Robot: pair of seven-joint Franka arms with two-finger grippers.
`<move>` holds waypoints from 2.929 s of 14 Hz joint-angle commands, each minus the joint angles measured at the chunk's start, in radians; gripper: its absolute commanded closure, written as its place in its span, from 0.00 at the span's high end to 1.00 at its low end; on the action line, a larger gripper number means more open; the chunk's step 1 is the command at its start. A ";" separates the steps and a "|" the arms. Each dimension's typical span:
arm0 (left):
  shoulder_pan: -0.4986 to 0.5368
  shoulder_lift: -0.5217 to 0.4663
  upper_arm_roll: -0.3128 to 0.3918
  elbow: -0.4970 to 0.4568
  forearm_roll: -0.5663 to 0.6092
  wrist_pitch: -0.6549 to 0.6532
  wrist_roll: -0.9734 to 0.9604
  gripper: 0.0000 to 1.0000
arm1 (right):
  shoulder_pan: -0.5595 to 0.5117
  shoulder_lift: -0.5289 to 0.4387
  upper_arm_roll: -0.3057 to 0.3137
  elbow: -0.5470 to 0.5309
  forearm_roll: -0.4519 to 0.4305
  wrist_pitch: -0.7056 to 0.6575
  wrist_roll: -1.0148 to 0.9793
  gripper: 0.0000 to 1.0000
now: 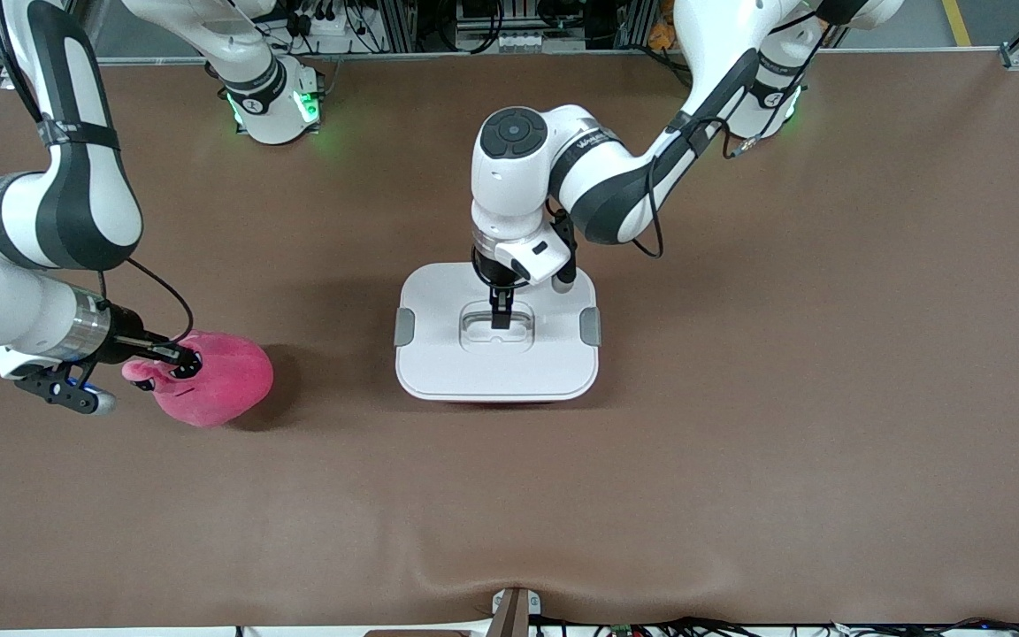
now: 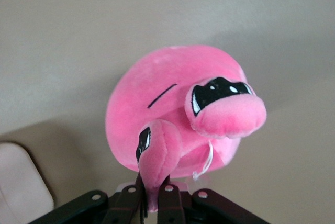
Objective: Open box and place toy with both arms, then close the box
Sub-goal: 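Lift the lid aside with the left gripper while the right gripper raises the plush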
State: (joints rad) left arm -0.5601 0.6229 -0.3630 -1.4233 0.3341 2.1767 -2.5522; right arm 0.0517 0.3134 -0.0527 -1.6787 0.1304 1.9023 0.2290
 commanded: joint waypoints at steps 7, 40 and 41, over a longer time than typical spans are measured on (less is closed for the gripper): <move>-0.026 0.046 0.012 0.027 0.054 0.014 -0.022 0.64 | 0.014 -0.051 -0.002 -0.003 -0.003 -0.077 -0.073 0.00; 0.061 -0.078 0.006 0.023 0.045 -0.034 0.042 0.00 | 0.217 -0.194 0.021 0.077 0.012 -0.045 -0.310 0.00; 0.078 -0.094 0.003 0.021 0.039 -0.055 0.094 0.00 | 0.235 -0.192 0.021 0.097 0.012 -0.060 -0.322 0.00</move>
State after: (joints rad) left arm -0.5215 0.5835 -0.3470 -1.3860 0.3663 2.1679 -2.5212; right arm 0.2580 0.1318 -0.0278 -1.6056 0.1345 1.8658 -0.0433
